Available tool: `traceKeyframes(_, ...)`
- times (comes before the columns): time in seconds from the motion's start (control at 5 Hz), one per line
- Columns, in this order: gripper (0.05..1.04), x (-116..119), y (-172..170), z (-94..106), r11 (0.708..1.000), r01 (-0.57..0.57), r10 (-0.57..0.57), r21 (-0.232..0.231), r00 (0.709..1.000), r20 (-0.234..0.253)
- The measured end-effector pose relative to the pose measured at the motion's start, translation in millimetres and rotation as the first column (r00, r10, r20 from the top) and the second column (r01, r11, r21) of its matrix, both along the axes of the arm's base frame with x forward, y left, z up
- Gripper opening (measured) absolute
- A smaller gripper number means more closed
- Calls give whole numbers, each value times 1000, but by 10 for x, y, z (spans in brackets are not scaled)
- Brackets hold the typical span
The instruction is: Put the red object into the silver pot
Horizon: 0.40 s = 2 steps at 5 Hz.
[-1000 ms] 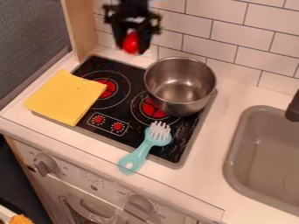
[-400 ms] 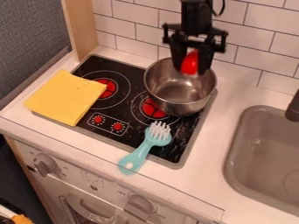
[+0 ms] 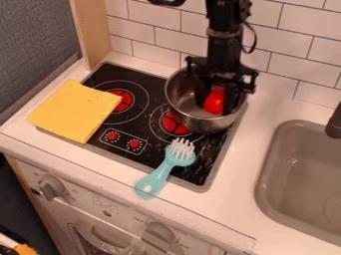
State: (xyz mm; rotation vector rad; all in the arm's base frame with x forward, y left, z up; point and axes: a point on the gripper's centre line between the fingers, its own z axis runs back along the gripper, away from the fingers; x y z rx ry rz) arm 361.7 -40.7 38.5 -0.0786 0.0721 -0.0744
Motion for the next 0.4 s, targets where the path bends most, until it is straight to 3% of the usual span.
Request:
traceKeyframes(0.2,685,-68,14,-118,1000,-3,3,9,1000,-1)
traceKeyframes(0.4,958,-87,-14,-116,999,14,-13,40,1000,-9)
